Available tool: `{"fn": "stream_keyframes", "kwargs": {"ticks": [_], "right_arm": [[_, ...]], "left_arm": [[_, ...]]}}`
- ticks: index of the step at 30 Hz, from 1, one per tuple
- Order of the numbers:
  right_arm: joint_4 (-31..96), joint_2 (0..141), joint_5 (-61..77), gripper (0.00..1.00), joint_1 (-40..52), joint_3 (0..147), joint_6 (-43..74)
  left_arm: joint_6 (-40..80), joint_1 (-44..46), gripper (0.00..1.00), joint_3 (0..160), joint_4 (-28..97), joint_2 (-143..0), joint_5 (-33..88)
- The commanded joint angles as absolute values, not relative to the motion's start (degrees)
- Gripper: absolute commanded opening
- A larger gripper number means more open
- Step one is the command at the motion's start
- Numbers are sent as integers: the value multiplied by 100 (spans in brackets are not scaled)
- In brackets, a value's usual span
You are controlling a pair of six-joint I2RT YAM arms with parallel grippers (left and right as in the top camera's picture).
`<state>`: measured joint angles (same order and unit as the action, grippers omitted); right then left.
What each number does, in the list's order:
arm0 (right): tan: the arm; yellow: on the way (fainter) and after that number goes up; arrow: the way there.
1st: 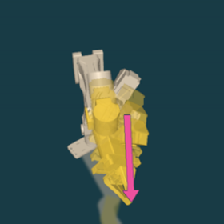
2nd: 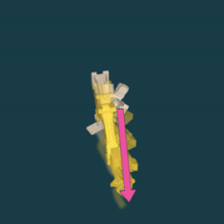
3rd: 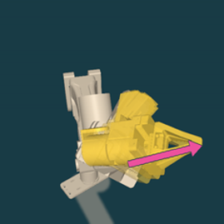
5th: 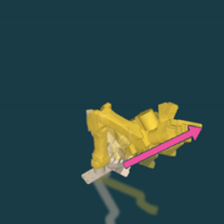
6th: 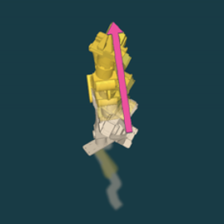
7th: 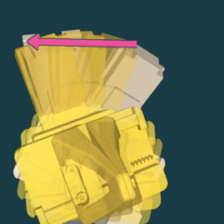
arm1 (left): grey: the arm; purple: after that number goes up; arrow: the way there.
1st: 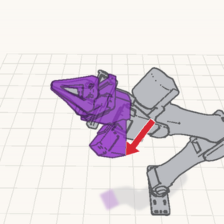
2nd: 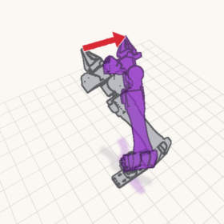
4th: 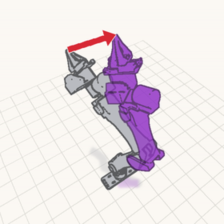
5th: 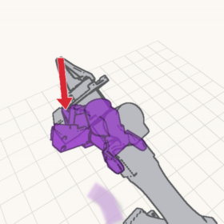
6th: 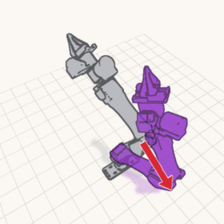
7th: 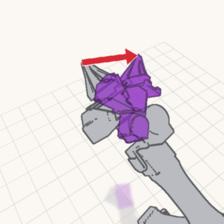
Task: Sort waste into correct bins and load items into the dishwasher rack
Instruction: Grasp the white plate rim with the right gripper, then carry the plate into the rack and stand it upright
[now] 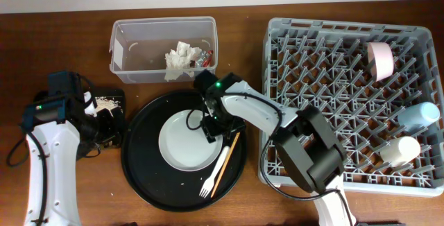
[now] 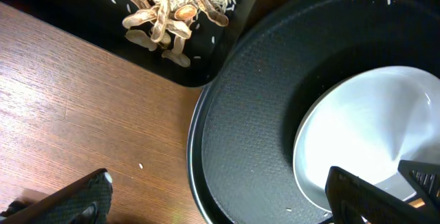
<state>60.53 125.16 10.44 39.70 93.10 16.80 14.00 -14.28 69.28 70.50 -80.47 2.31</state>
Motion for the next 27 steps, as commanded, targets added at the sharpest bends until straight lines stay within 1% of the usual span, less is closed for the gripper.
{"fn": "stream_keyframes", "kwargs": {"ticks": [1, 2, 3, 4, 6, 7, 8, 12, 15, 18, 22, 25, 27], "right_arm": [[5951, 12770, 1142, 61, 4093, 9314, 1907], [5955, 12779, 1142, 52, 4091, 9314, 1973], [5948, 12779, 1140, 39, 4091, 9314, 2005], [5951, 12776, 1140, 31, 4091, 9317, 2005], [5983, 12776, 1142, 19, 4086, 9317, 2003], [6014, 12774, 1142, 8, 4086, 9321, 2003], [6064, 12766, 1140, 4, 4086, 9351, 2003], [6320, 12650, 987, 4, 4069, 9647, 2003], [6755, 12171, 213, 4, 3927, 10020, 2049], [7157, 11266, -961, 4, 3610, 10195, 2265], [7354, 9699, -2541, 4, 2757, 10195, 2300], [7352, 9129, -4082, 4, 2152, 10195, 2300], [7373, 9035, -5225, 4, 1658, 10195, 2303]], "left_arm": [[1459, -1452, 99, 6989, 7032, -7970, 213], [1459, -1452, 99, 6989, 7032, -7970, 213], [1459, -1452, 99, 6989, 7032, -7968, 213], [1459, -1452, 99, 6989, 7032, -7970, 213], [1459, -1452, 99, 6989, 7032, -7968, 215], [1459, -1452, 99, 6989, 7030, -7970, 213], [1459, -1452, 99, 6987, 7032, -7968, 213], [1459, -1452, 99, 6978, 7032, -7970, 215], [1459, -1452, 99, 6978, 7037, -7970, 215], [1459, -1452, 99, 6978, 7032, -7970, 215], [1459, -1452, 99, 6978, 7032, -7970, 215], [1459, -1452, 99, 6978, 7030, -7970, 215], [1479, -1452, 99, 6973, 7015, -7970, 217]]}}
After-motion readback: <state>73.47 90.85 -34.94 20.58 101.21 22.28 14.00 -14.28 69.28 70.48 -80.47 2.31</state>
